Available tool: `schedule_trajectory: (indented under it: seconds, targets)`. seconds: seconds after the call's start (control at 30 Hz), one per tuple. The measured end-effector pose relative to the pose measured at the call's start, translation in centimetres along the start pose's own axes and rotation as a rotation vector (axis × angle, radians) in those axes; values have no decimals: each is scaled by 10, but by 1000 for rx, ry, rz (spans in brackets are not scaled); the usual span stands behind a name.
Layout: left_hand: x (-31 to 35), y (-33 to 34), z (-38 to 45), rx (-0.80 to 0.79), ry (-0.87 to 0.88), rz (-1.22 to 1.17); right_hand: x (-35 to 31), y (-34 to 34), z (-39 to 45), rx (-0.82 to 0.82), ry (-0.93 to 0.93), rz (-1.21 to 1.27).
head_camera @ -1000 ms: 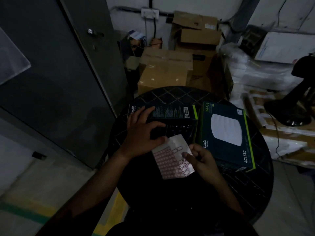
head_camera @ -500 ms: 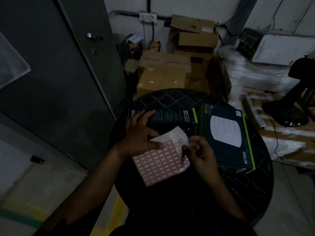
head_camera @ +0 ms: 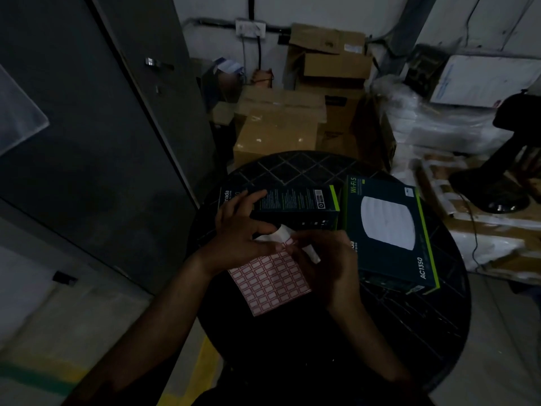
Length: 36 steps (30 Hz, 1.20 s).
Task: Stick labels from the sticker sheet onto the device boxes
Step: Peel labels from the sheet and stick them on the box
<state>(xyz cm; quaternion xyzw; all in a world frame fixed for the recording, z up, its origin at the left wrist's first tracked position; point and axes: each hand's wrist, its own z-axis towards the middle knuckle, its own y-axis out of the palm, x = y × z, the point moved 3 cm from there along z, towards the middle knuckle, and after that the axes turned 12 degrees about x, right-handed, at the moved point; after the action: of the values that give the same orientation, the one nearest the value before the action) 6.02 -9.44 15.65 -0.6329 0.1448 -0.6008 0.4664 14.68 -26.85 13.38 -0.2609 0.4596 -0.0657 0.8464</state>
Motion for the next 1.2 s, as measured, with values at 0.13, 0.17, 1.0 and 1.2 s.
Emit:
schedule_trajectory:
  seconds: [0.13, 0.17, 1.0, 1.2]
  targets:
    - [1, -1, 0, 12, 8, -16, -8, -2, 3, -36, -14, -11]
    - [1, -1, 0, 10, 10, -22, -9, -2, 4, -45, -30, -12]
    - [-3, 1, -4, 18, -10, -28, -3, 8, 0, -241, 261, 151]
    - [-3, -1, -5, 8, -44, -31, -10, 10, -10, -257, 253, 300]
